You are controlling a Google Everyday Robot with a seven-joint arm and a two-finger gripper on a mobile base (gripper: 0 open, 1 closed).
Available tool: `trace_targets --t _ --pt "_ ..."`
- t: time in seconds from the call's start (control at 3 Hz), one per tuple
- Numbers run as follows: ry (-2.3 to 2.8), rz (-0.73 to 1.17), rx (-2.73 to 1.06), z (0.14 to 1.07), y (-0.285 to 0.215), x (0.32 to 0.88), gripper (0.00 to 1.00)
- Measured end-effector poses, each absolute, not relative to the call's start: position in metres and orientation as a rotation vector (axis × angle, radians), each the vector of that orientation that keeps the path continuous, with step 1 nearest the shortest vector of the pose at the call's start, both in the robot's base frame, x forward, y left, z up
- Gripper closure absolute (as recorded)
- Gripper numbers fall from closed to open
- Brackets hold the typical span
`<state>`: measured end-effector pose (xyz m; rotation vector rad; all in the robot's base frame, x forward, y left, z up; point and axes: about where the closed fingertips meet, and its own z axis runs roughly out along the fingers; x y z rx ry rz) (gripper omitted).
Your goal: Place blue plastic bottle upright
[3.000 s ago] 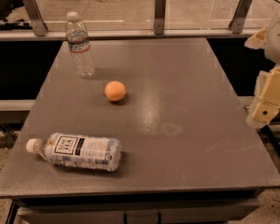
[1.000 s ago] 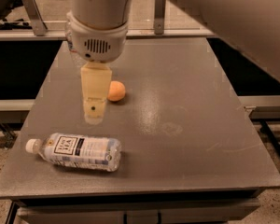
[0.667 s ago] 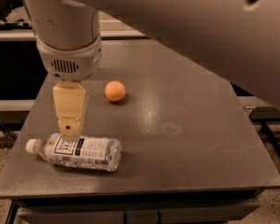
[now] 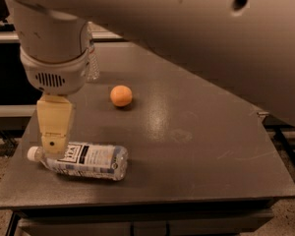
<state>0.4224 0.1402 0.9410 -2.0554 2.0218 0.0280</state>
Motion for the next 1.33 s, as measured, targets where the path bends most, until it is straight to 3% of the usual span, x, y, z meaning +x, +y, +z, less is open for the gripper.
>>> trace_targets --t 0.67,1.33 --pt "2.193 -0.035 -2.120 0.889 0.169 0.408 0.00" --pt "2.275 -0.042 -2.072 0.860 0.161 0.388 0.00"
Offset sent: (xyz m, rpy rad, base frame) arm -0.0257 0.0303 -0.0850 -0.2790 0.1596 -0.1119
